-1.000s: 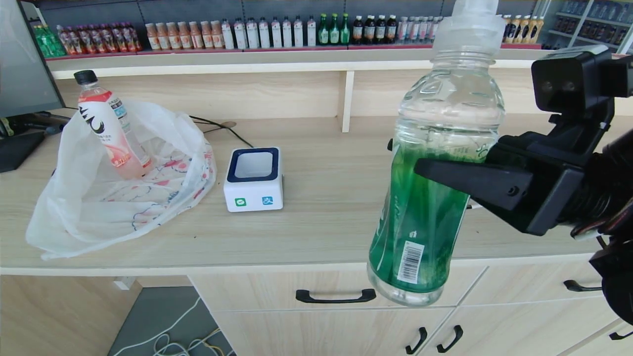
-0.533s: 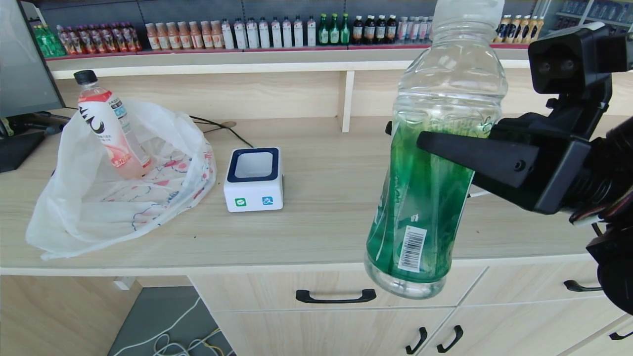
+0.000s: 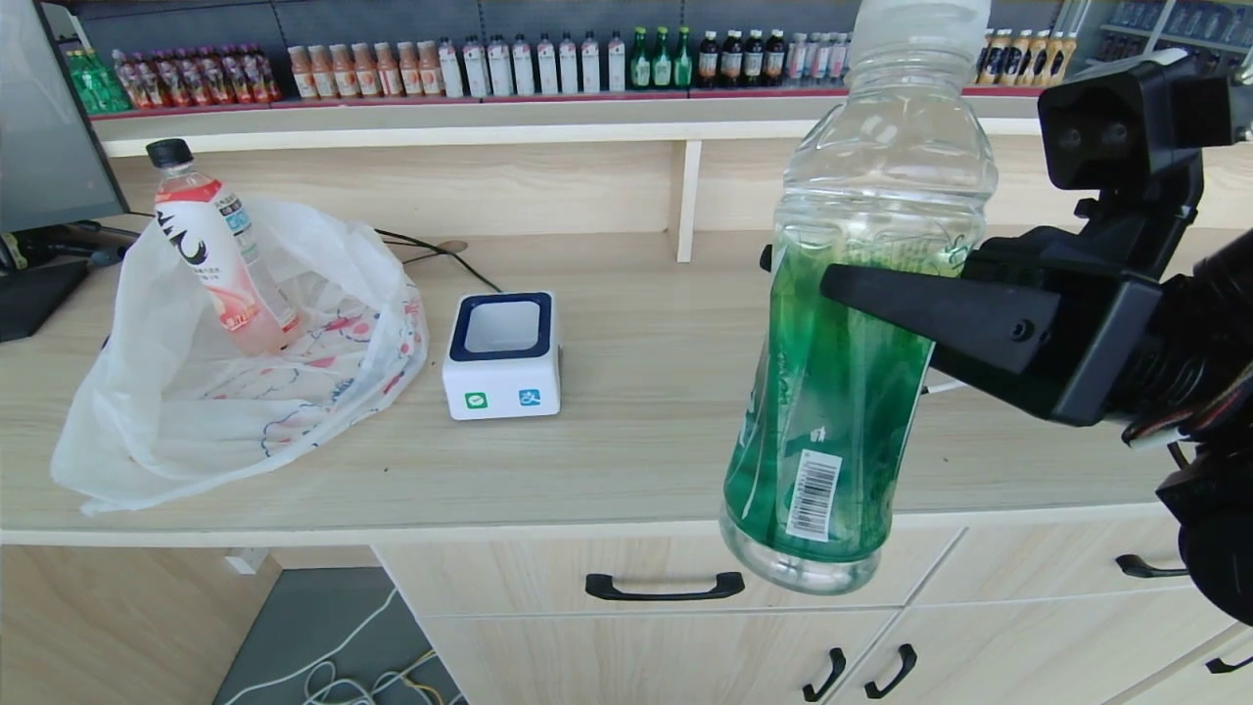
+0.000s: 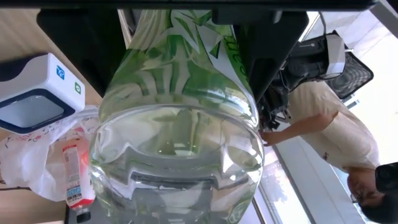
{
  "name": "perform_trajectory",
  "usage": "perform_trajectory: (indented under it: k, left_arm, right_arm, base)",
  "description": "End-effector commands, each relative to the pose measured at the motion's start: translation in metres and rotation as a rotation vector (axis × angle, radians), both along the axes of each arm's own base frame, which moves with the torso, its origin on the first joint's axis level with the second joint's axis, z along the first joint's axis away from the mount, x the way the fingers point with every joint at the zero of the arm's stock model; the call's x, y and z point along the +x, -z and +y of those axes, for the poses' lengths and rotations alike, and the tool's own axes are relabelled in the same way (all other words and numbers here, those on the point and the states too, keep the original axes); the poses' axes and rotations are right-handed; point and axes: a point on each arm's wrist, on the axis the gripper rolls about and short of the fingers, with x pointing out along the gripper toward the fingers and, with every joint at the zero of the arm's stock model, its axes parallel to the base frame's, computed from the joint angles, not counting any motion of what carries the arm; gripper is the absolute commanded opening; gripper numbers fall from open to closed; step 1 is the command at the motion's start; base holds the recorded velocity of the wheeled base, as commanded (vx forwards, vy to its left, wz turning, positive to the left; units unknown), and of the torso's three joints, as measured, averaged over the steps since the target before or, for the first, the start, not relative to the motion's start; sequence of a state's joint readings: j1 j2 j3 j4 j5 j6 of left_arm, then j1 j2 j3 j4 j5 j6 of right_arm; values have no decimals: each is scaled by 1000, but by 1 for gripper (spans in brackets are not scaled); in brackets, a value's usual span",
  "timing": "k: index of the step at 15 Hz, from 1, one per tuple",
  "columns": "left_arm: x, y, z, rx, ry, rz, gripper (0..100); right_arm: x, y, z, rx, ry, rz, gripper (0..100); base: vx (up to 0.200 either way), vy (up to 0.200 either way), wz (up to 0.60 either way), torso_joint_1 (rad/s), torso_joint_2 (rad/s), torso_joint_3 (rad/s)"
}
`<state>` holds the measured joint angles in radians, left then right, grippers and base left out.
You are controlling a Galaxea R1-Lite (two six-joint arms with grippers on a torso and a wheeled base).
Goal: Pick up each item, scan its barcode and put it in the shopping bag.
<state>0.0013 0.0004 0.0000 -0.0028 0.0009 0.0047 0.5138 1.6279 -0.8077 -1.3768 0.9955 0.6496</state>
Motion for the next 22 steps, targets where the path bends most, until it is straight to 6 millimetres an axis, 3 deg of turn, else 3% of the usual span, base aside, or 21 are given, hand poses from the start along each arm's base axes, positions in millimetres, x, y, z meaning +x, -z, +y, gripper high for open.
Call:
perform_trajectory:
  k: [1, 14, 21, 22]
  left_arm:
    - [0, 0, 0, 0, -1, -1, 100]
    - [0, 0, 0, 0, -1, -1, 100]
    - [0, 0, 0, 0, -1, -1, 100]
    - [0, 0, 0, 0, -1, -1, 100]
  right_arm:
    - [0, 2, 0, -4, 0, 6, 0]
    - [-12, 10, -4, 20, 0, -31, 0]
    - [-26, 22, -21, 110, 306, -52, 0]
    - [-25, 29, -23, 104, 432, -103, 0]
  base:
    - [0, 0, 0, 0, 0, 0]
    - [0, 0, 0, 0, 0, 0]
    - [0, 0, 0, 0, 0, 0]
    - [0, 0, 0, 0, 0, 0]
